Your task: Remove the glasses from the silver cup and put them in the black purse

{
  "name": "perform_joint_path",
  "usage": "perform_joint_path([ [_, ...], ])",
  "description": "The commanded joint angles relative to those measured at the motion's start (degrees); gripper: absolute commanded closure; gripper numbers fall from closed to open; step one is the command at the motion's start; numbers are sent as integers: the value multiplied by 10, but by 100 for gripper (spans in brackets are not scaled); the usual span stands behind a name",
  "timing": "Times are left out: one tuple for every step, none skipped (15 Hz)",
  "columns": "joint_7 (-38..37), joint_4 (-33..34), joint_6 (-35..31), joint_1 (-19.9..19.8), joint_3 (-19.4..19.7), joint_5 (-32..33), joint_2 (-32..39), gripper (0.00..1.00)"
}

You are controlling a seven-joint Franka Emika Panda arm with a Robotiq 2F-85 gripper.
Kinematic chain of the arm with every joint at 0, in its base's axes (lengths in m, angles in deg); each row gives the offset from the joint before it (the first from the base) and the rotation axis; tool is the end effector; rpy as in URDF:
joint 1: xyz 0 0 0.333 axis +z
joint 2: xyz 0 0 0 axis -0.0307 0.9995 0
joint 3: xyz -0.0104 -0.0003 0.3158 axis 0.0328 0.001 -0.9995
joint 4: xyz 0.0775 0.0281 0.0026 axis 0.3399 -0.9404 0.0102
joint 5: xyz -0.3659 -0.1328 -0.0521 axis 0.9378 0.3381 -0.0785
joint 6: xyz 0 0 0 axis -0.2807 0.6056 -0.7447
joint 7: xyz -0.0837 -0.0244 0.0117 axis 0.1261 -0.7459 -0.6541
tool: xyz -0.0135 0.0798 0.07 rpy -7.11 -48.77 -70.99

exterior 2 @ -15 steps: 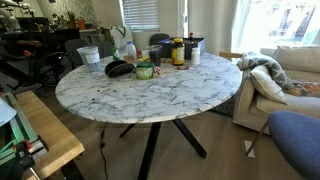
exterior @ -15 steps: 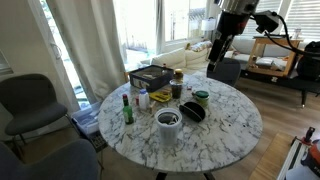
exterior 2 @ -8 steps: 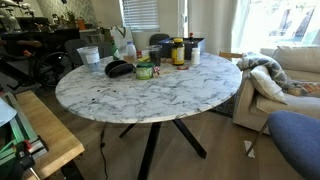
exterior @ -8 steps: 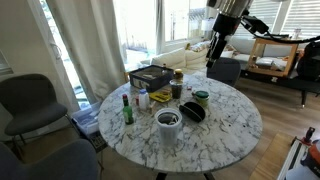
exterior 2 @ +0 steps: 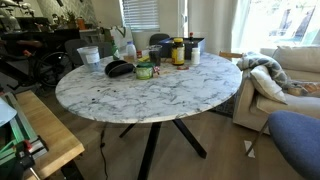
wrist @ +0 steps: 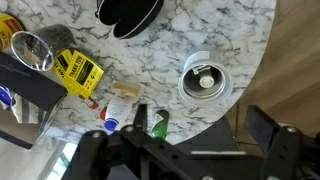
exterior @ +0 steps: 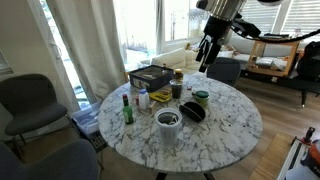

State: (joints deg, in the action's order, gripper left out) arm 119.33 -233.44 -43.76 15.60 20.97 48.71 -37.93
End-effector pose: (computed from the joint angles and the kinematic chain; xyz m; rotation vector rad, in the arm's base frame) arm 0.3570 0.0908 0.5026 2.7918 1.2609 0.5123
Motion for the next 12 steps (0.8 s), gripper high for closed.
perform_joint_path([
  [42,33,43,16,7,-2,45,0],
  [77,42,32,31,19,-17,72,0],
  [103,54,24,36,23,-22,101,0],
  [132,65,19,42,27,-30,124,0],
  [162,84,23,42,29,-34,154,0],
  [192,103,31,41,30,-40,182,0],
  [219,131,33,42,23,-48,222,0],
  [243,156,37,44,11,-63,254,0],
  [247,179,42,47,-13,-73,286,0],
  [256,201,51,45,-32,-77,312,0],
  [251,216,59,46,-58,-79,336,0],
  [252,237,76,42,-79,-73,359,0],
])
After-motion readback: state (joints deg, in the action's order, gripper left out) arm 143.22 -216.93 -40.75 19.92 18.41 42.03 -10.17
